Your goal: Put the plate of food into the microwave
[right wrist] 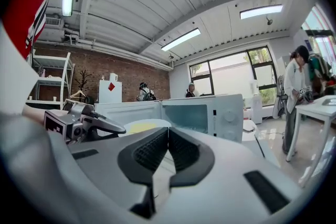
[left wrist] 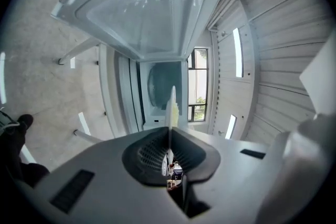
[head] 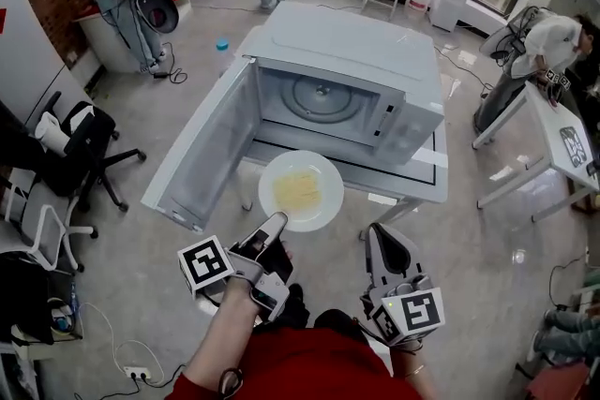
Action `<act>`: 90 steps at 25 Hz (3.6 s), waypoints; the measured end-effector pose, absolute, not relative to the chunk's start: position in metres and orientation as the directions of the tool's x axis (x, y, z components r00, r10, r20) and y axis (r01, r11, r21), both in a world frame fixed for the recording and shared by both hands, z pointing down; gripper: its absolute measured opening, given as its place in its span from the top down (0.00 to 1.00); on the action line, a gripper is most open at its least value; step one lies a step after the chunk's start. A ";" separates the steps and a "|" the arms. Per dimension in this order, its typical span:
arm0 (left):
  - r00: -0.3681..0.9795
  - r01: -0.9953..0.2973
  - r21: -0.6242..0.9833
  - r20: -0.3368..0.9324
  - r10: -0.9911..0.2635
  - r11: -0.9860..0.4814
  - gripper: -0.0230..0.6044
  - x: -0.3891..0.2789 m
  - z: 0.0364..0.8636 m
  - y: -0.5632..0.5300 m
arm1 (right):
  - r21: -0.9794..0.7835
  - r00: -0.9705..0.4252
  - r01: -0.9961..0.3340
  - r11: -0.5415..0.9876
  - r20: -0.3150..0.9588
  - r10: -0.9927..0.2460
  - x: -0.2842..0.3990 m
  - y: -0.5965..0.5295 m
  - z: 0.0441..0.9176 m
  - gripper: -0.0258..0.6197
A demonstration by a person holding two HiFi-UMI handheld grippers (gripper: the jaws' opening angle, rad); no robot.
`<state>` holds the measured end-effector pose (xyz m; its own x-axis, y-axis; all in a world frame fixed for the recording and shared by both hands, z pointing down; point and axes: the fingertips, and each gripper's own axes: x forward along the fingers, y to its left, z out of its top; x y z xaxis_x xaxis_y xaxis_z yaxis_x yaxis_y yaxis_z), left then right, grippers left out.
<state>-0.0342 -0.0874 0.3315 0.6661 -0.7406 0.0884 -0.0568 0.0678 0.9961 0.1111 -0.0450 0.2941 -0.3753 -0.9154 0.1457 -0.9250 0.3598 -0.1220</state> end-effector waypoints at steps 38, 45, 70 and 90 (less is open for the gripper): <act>0.566 -0.169 0.985 0.121 -0.815 0.028 0.93 0.026 0.392 -0.311 | 0.036 -0.431 -0.894 0.447 0.207 -0.878 0.112 -0.203 0.335 0.94; 0.556 -0.156 0.988 0.090 -0.826 0.003 0.92 0.027 0.385 -0.350 | 0.068 -0.453 -0.881 0.468 0.160 -0.877 0.098 -0.232 0.327 0.94; 0.593 -0.276 0.957 0.243 -0.768 0.090 0.92 0.032 0.405 -0.394 | 0.084 -0.453 -0.877 0.474 0.191 -0.871 0.078 -0.240 0.329 0.94; 0.585 -0.488 0.873 0.352 -0.730 0.030 0.91 0.029 0.401 -0.406 | 0.113 -0.445 -0.874 0.473 0.209 -0.871 0.077 -0.247 0.331 0.94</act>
